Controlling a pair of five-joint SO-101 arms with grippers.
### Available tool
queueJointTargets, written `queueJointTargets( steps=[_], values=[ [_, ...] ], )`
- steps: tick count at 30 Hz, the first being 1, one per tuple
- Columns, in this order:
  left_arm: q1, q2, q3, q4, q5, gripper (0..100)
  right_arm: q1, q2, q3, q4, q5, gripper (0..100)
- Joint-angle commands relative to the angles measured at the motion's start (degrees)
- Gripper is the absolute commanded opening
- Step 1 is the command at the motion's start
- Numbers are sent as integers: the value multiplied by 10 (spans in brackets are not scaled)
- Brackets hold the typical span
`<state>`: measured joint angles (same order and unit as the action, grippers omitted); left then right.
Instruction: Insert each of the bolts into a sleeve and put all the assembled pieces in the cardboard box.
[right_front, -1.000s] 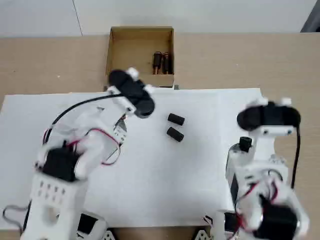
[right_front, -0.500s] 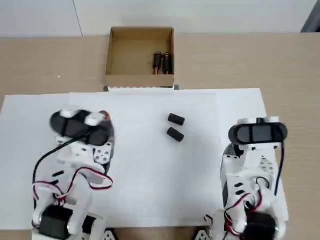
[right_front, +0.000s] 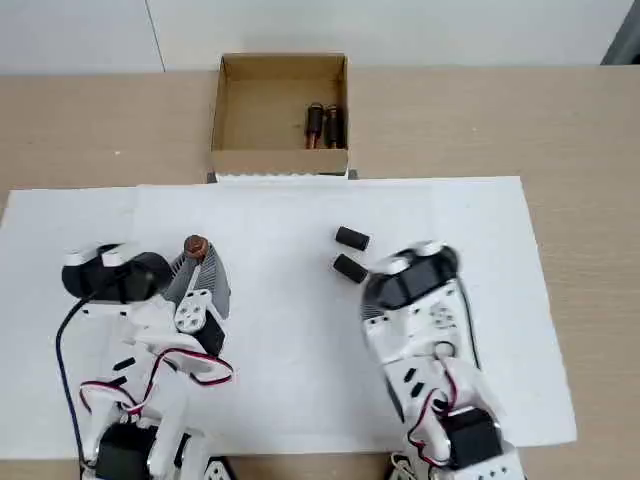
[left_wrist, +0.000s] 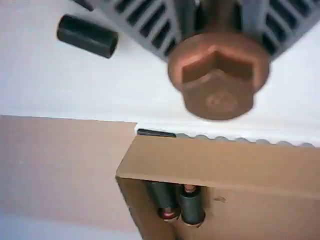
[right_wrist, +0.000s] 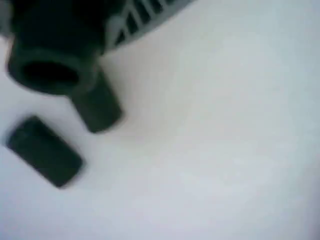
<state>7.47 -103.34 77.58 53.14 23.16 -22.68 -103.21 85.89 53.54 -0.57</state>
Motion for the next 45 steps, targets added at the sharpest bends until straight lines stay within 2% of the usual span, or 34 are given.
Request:
queueJointTargets(
  steps=[1, 8, 18, 23, 29, 36, 41, 45],
  values=[
    [3, -7, -1, -42, 41, 5, -56, -7, 21, -80, -4, 3],
    [46, -7, 15, -76, 130, 5, -151, -7, 76, -139, -3, 3],
    [100, -7, 16, -80, 214, 5, -210, -7, 79, -139, 0, 3],
    [102, -6, 17, -100, 215, 5, -230, -7, 78, -141, 48, 3],
    [102, -6, 25, -97, 214, 5, -227, -7, 78, -194, 61, 3],
    [103, -5, 48, -99, 213, 5, -228, -7, 77, -200, 88, 3],
    [137, -6, 64, -99, 213, 5, -228, -7, 77, -200, 88, 3],
    [154, -6, 78, -99, 182, 5, -228, -7, 77, -200, 88, 3]
  ],
)
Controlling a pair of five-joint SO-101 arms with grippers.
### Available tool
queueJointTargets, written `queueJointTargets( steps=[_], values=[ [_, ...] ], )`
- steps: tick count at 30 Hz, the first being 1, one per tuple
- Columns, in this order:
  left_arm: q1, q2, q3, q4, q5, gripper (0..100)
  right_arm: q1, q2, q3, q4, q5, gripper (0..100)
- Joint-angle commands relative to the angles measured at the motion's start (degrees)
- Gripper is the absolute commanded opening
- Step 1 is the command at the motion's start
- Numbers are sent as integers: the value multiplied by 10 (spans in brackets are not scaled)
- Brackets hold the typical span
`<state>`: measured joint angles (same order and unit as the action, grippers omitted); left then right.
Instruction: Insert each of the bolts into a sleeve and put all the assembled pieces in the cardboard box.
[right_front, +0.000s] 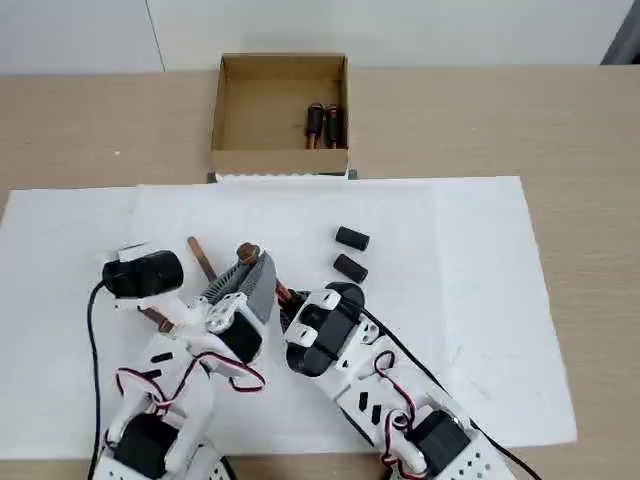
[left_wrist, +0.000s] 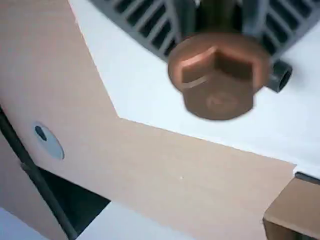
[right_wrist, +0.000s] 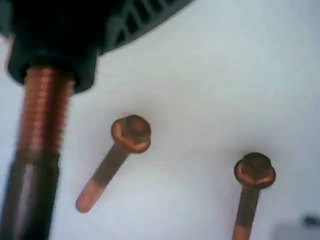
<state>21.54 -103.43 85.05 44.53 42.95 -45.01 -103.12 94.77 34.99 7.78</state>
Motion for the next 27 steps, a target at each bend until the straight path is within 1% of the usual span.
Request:
queueJointTargets(
  steps=[1, 7, 11, 15, 20, 24, 26, 27],
  values=[
    [14, -5, 7, -13, -24, 5, -5, -7, -11, -15, 4, 3],
    [16, -4, 19, -11, -65, 5, -5, -7, -11, -15, 4, 3],
    [54, -5, 26, 11, -86, 5, -3, -7, -11, -15, 4, 3],
    [84, -5, 28, 40, -86, 5, -3, -7, -15, -15, 4, 3],
    [84, -5, 29, 76, -86, 5, -2, -7, -18, -15, 4, 3],
    [83, -5, 29, 89, -86, 6, -2, -7, -18, -15, 4, 3],
    [83, -5, 28, 88, -87, 25, -2, -7, -18, -15, 4, 3],
    [83, -5, 27, 88, -87, 55, -2, -7, -18, -15, 4, 3]
  ],
)
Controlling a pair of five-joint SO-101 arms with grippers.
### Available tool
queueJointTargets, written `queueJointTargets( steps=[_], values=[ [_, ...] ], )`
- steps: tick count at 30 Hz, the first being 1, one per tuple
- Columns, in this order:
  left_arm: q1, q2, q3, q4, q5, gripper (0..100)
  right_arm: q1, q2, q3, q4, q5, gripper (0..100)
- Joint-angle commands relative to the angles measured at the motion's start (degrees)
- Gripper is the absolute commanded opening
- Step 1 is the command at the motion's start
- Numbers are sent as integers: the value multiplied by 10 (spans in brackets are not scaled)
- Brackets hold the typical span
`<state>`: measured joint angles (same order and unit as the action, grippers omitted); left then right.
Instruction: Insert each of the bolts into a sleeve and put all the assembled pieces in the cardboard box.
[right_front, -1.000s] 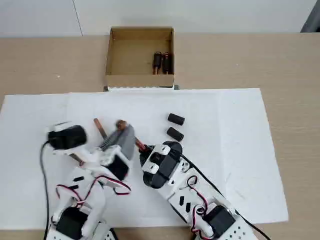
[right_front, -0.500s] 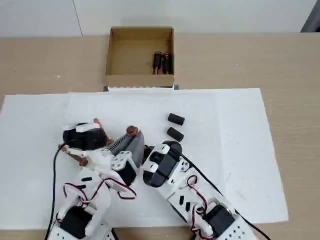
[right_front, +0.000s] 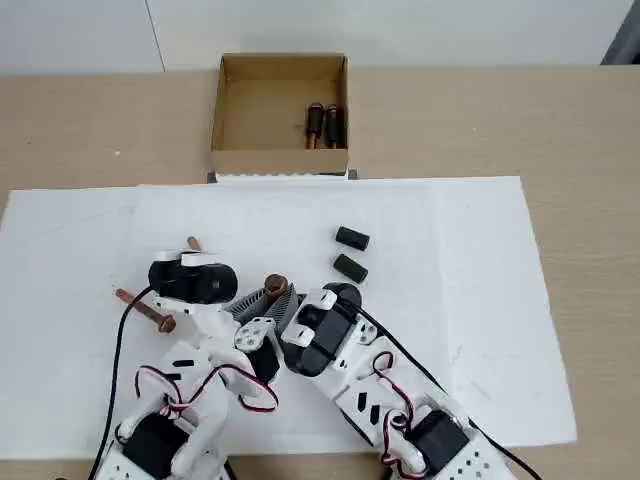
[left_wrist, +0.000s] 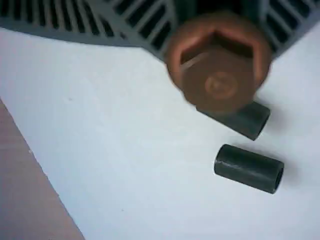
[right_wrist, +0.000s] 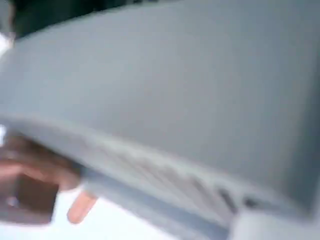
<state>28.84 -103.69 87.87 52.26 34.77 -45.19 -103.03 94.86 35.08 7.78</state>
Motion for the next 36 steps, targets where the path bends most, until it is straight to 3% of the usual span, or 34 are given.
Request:
queueJointTargets(
  steps=[1, 5, 13, 21, 28, 33, 36],
  values=[
    [10, -3, -1, 11, -5, 92, 0, -8, -18, -15, 4, 3],
    [10, -3, -3, 12, -6, 202, 0, -8, -18, -15, 4, 3],
    [6, -3, -10, 13, -25, 206, 0, -8, -18, -15, 4, 3],
    [-77, -2, -35, 14, -103, 207, 0, -8, -14, -15, 4, 3],
    [-82, -2, -73, 14, -105, 207, 0, -8, -13, -15, 4, 3],
    [-100, -2, -102, 13, -107, 182, 3, -8, -13, -15, 3, 3],
    [-135, -3, -109, 11, -122, 73, 37, -7, -13, -13, 0, 3]
  ],
)
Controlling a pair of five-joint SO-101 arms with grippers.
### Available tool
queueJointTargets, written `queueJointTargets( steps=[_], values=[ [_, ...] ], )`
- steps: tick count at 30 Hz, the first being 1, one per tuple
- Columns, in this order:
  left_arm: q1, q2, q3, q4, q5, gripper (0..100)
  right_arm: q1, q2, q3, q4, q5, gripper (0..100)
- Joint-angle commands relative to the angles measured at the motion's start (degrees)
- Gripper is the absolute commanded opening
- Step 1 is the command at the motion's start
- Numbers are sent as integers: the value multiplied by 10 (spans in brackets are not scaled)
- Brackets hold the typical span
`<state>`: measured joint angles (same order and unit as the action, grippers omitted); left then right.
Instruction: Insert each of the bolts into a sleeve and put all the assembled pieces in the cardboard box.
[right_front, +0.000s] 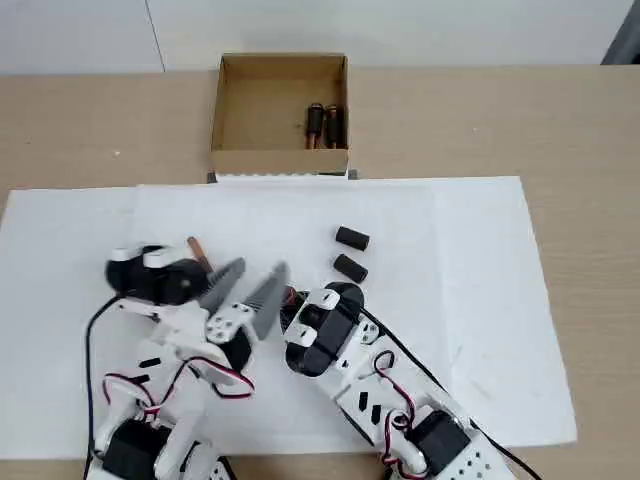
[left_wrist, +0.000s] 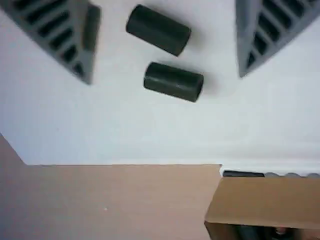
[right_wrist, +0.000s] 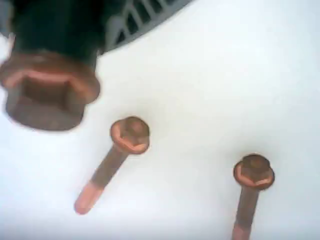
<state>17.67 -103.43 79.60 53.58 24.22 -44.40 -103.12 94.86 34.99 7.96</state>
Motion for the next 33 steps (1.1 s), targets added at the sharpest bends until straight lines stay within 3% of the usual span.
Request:
queueJointTargets(
  steps=[1, 9, 16, 26, 33],
  values=[
    [-35, -5, -27, -3, -34, 28, 46, -7, -13, -11, -2, 3],
    [-138, -5, 6, 0, -150, 5, 190, 0, -12, -7, -7, 3],
    [-186, -5, 101, -3, -207, 6, 312, 0, -64, 112, -133, 3],
    [-186, -6, 141, -4, -215, 6, 295, 19, -157, 175, -133, 3],
    [-186, -6, 154, -4, -215, 6, 284, 236, -300, 178, -135, 3]
  ],
)
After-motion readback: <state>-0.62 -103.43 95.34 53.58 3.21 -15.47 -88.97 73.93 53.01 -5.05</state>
